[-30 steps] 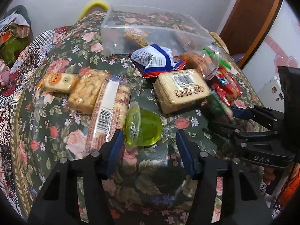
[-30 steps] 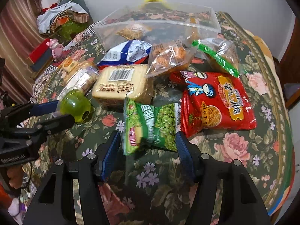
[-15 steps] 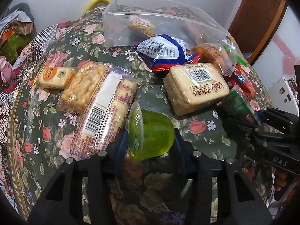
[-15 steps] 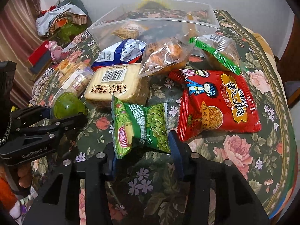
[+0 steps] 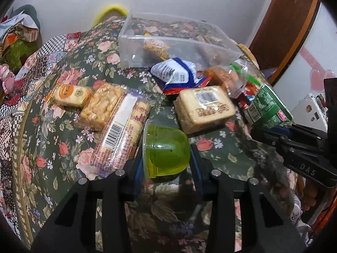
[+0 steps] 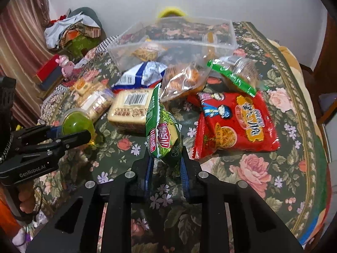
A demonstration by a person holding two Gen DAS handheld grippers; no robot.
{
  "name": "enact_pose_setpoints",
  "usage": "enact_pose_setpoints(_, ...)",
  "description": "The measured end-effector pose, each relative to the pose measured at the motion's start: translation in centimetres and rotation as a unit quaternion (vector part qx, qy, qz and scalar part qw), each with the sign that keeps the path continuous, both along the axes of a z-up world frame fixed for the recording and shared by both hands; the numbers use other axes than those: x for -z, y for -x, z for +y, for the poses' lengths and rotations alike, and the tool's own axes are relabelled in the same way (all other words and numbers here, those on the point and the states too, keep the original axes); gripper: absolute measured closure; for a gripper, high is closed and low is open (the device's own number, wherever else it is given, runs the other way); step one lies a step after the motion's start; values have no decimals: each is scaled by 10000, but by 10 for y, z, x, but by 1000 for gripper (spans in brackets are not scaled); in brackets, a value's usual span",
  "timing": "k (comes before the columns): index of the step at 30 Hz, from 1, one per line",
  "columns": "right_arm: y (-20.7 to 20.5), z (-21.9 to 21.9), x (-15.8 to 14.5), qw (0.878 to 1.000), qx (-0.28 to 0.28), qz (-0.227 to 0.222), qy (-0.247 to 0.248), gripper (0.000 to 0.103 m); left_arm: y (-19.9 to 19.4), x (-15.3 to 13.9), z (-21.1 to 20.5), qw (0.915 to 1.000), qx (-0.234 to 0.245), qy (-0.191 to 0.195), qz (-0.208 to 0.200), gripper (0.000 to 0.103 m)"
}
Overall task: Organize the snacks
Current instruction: 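Grasp the green jelly cup with the left tool while the right tool grasps the green pea bag, then carry the jelly cup and pea bag into the clear box and release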
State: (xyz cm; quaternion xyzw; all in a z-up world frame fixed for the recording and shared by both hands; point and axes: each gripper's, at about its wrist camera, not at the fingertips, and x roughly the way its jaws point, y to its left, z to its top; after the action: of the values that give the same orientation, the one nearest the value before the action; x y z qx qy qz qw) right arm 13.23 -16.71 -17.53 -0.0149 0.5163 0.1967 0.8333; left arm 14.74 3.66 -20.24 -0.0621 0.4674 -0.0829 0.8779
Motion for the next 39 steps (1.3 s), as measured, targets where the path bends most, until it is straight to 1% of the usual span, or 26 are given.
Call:
enact_pose_setpoints(5, -1, -4, -14, 9998, 39, -182, -58, 82, 4, -20, -4, 9997, 33, 33, -229, 63)
enact_pose_setpoints(11, -8, -5, -35, 9988, 32, -480, -116, 82, -1, -47, -6, 9986, 22, 106, -510, 63)
enact_pose_setpoints(15, -18, -4, -48, 9975, 17, -685, -146, 82, -9, -62, -6, 9976, -12, 110, -682, 63)
enact_pose_setpoints(22, -36, -2, -60, 9957, 13, -912, -174, 82, -32, -83, -3, 9958, -79, 124, -907, 63)
enact_pose_setpoints(32, -76, -2, -68, 9937, 91, -1108, -172, 82, -77, -102, -5, 9933, -101, 64, -1150, 63)
enact_pose_setpoints(39, -105, 0, -67, 9930, 126, -1168, -126, 82, -110, -102, -13, 9927, -79, -11, -1200, 63)
